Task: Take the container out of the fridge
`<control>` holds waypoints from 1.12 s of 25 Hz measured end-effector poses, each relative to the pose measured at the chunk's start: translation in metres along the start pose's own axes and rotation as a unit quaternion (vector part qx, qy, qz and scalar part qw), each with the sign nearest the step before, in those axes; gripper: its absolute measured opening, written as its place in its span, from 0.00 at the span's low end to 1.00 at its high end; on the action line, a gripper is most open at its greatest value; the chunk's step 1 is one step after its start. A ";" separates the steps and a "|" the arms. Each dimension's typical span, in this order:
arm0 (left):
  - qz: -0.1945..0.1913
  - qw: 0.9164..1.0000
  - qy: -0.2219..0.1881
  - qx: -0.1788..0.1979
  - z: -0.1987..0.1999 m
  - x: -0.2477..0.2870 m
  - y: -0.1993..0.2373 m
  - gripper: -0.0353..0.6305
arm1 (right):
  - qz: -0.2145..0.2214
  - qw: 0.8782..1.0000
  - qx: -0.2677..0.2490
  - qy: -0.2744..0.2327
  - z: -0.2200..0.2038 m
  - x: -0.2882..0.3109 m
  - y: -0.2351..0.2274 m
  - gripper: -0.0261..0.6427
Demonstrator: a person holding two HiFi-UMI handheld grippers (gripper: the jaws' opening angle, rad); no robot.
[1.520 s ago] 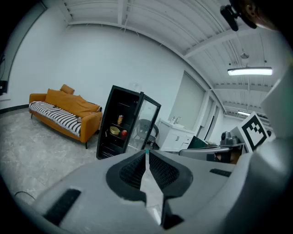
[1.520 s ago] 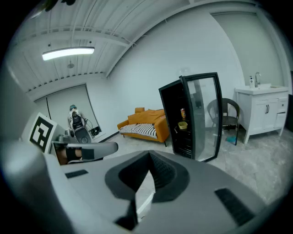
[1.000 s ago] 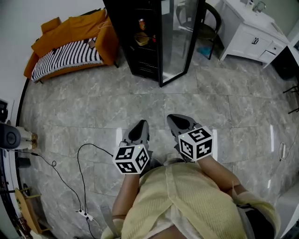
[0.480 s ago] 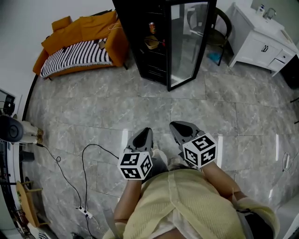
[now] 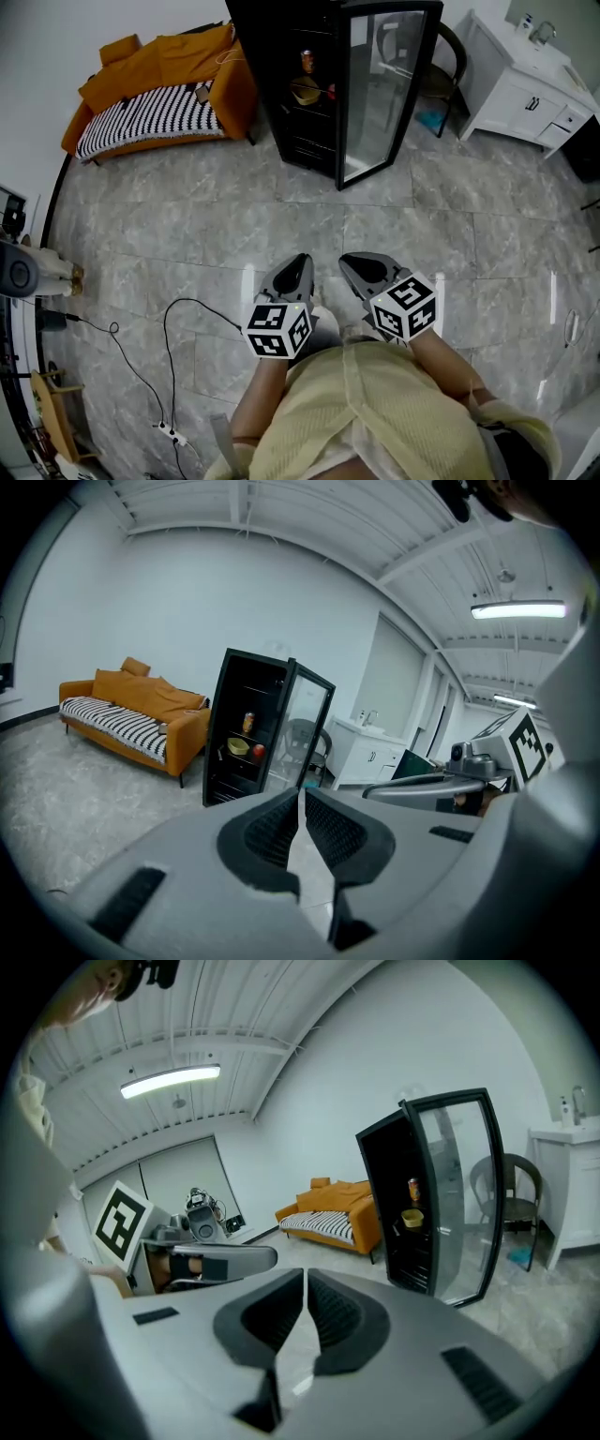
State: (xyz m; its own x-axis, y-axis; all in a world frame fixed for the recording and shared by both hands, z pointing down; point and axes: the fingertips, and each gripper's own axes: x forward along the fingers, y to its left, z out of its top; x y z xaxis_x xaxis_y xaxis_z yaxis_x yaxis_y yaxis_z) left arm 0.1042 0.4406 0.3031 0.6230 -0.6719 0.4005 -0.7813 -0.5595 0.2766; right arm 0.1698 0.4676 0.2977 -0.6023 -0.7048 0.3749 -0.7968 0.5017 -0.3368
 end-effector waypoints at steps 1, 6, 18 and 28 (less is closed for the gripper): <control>0.000 1.000 0.000 0.000 0.002 0.002 0.004 0.12 | -0.006 1.000 -0.007 0.002 0.002 0.005 -0.002 0.08; 0.005 1.000 0.006 -0.004 0.010 0.013 0.028 0.11 | -0.031 0.999 -0.019 0.013 0.008 0.031 -0.015 0.08; 0.011 1.000 0.017 -0.017 0.029 0.038 0.085 0.11 | -0.043 0.999 -0.008 0.021 0.032 0.090 -0.028 0.08; 0.012 1.000 0.016 -0.024 0.047 0.053 0.124 0.11 | -0.039 0.999 -0.012 0.029 0.051 0.131 -0.033 0.08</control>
State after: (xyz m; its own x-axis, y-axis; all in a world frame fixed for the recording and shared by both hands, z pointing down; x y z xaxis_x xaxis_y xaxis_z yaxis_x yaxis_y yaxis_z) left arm 0.0423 0.3132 0.3178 0.6036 -0.6679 0.4354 -0.7970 -0.5195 0.3081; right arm 0.1197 0.3336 0.3137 -0.5395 -0.7121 0.4494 -0.8420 0.4586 -0.2842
